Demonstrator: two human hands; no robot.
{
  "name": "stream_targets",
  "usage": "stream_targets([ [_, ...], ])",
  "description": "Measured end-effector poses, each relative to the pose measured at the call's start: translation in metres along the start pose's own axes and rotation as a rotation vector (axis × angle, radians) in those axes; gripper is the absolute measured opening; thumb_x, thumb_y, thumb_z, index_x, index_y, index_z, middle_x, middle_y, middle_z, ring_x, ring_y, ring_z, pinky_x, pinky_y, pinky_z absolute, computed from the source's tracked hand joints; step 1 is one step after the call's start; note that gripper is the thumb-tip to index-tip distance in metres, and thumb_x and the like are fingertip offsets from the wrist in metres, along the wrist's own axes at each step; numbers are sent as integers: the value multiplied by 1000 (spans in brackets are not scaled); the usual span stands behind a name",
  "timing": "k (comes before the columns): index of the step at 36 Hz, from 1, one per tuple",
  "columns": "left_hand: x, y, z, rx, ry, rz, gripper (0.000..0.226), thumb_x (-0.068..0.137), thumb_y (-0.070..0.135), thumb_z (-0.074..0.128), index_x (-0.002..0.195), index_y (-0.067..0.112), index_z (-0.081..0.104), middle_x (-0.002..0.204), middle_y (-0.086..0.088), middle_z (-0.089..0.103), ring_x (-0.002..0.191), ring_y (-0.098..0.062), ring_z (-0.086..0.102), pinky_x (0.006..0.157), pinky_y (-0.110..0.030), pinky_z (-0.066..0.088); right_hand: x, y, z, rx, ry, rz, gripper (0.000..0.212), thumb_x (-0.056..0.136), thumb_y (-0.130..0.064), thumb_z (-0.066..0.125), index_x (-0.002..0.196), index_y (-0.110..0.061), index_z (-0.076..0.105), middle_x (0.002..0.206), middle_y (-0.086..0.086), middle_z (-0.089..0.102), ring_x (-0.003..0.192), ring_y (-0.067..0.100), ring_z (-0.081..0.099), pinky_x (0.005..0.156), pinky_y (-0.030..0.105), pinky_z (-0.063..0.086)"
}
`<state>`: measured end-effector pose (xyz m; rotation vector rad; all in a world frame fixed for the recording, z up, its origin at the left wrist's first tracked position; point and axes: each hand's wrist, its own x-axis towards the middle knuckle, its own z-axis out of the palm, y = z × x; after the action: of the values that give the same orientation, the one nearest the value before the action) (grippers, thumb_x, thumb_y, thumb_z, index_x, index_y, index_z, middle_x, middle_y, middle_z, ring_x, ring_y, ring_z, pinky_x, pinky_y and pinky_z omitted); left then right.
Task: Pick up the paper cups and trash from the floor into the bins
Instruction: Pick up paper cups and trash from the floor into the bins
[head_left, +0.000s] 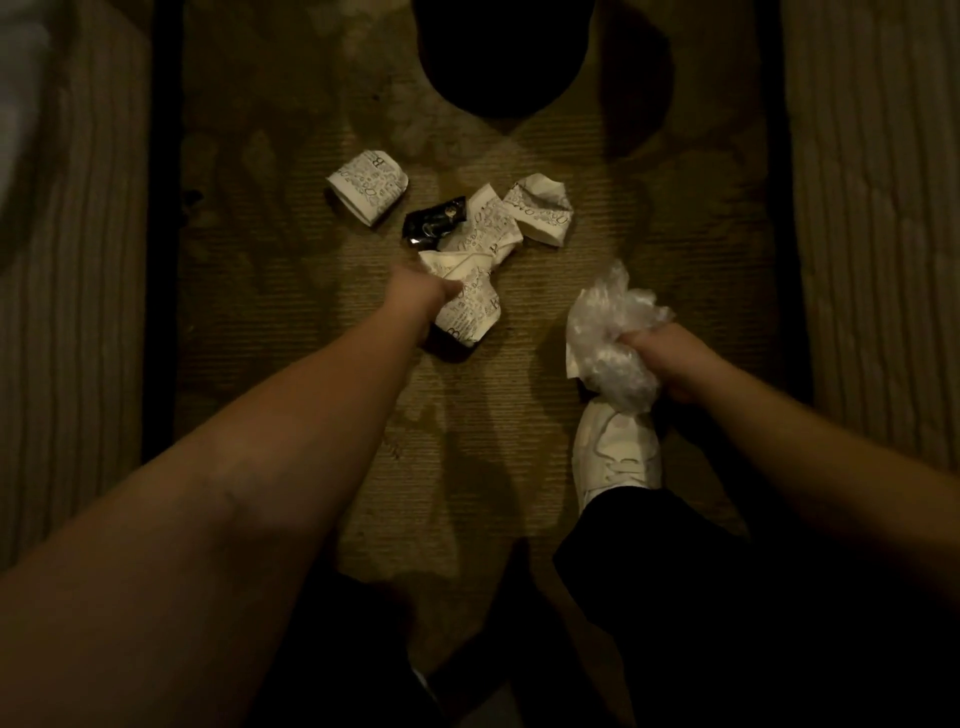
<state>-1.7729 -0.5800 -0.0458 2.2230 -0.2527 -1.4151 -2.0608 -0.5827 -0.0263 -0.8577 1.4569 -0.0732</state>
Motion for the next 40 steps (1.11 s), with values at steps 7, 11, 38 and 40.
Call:
stream_targets([
  [7, 1, -9, -12, -10, -42, -47, 65, 70, 6, 83, 130, 14, 60, 124, -8, 66, 119, -31, 60, 99, -50, 50, 3, -14, 6, -19, 48, -31, 26, 97, -22, 60, 121, -12, 63, 101, 9, 70, 88, 17, 70, 56, 22, 51],
  [11, -8, -3, -21, -56, -57, -16, 58, 74, 6, 81, 128, 13, 61, 121, -5, 68, 114, -25, 61, 94, -43, 49, 3, -23, 7, -19, 13, -64, 21, 99, -25, 58, 117, -17, 62, 101, 4, 70, 74, 5, 71, 56, 18, 52],
  [38, -102, 251, -96, -255, -57, 588, 47, 82, 2, 75, 125, 7, 56, 109, -4, 69, 94, -20, 69, 75, -34, 57, -15, -343, -40, -141, 316, -581, 62, 93, -40, 64, 145, -15, 40, 119, 2, 53, 105, 21, 57, 76, 32, 43],
  [40, -103, 271, -91, -234, -36, 618, 50, 81, 4, 76, 127, 8, 55, 113, -5, 68, 98, -22, 68, 79, -36, 57, -12, -372, -42, -176, 318, -612, 64, 93, -38, 65, 146, -14, 38, 124, 3, 53, 113, 22, 56, 82, 32, 44],
])
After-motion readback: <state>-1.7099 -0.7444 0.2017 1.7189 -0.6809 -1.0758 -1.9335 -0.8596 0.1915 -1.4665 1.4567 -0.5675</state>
